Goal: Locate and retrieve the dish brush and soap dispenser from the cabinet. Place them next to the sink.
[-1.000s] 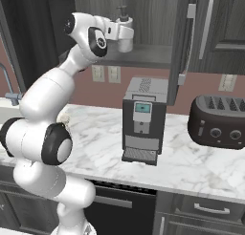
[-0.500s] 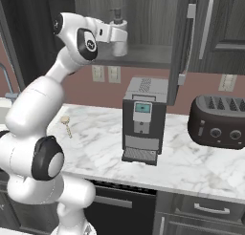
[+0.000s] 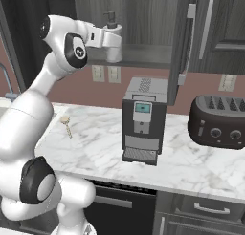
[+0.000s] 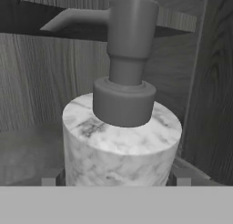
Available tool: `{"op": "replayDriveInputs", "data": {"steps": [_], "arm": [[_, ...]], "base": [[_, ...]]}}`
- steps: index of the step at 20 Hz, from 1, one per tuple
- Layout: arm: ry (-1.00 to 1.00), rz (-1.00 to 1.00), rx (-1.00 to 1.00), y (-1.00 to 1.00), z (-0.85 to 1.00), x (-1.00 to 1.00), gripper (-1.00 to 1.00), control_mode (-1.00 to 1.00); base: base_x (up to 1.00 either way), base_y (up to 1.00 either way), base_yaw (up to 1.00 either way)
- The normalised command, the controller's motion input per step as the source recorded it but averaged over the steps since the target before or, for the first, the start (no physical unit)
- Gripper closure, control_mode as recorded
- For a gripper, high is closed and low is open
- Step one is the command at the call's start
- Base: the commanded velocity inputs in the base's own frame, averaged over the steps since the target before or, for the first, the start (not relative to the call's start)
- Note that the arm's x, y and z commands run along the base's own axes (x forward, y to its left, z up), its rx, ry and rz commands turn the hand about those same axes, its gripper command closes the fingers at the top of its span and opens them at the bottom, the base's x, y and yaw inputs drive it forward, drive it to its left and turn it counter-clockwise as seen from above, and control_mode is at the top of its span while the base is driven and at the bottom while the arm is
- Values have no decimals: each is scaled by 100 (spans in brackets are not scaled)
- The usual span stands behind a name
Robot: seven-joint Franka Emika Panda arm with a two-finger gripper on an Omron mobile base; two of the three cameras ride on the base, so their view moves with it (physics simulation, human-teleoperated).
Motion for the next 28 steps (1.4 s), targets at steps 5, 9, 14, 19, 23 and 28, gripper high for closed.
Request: {"op": "replayDriveInputs", "data": {"steps": [5,9,14,19,23,28], "arm": [[2,0,0,9,-18,-69,100,-100],[0,4,0,8,-26,-78,100,-100],[0,8,2,1,-16,-61,100,-100],[0,4,0,8,-20,-45,100,-100],[-2,9,0,19,-25,-63,100,-100],[-2,17,-1,30,-29,-62,100,-100]], "base": [[0,0,0],[0,0,0],[0,0,0],[0,0,0],[0,0,0],[0,0,0]]}}
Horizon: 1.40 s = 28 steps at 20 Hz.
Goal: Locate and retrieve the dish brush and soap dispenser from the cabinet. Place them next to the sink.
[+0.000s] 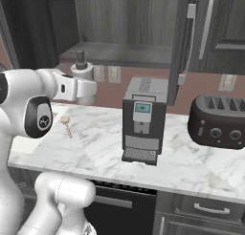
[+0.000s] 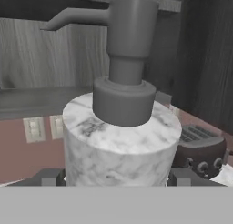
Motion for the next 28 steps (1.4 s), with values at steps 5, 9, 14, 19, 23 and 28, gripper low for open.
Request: {"op": "replayDriveInputs", "data": {"steps": [5,9,14,19,23,28], "arm": [[-2,20,-2,28,-31,-55,100,-100],[0,25,-6,14,-23,-32,100,-100],[0,27,-8,5,-16,-13,100,-100],[0,26,-6,1,-21,-1,100,-100],[0,29,-1,-1,-27,18,100,-100],[-2,34,-2,0,-35,36,100,-100]], "base": [[0,0,0],[0,0,0],[0,0,0],[0,0,0],[0,0,0],[0,0,0]]}}
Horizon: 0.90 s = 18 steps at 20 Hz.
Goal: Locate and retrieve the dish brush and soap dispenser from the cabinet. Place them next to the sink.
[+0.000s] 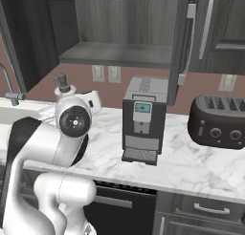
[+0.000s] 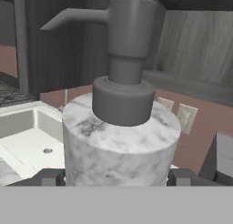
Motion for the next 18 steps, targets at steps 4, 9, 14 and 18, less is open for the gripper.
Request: {"op": "replayDriveInputs", "data": {"steps": [4,9,14,18], "arm": [[-3,28,-9,14,-33,42,100,-100],[-1,23,-9,20,-34,55,100,-100],[0,20,-9,25,-38,53,100,-100],[1,18,-8,22,-45,52,100,-100]], "base": [[0,0,0],[0,0,0],[0,0,0],[0,0,0]]}}
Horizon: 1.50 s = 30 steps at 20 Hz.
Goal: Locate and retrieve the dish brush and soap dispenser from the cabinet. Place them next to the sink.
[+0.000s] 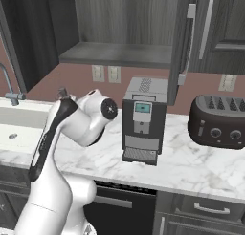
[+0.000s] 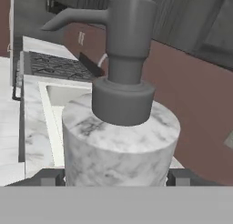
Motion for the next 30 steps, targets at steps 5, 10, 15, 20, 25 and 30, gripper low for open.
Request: {"op": "replayDriveInputs", "data": {"steps": [5,10,15,20,25,30], "arm": [[2,16,-6,22,-45,42,100,-100],[0,14,-5,30,-41,32,100,-100],[0,9,0,28,-32,27,100,-100],[0,2,0,21,-32,23,100,-100],[0,0,3,19,-40,16,100,-100],[-1,-1,5,22,-44,9,100,-100]], "base": [[0,0,0],[0,0,0],[0,0,0],[0,0,0],[0,0,0],[0,0,0]]}}
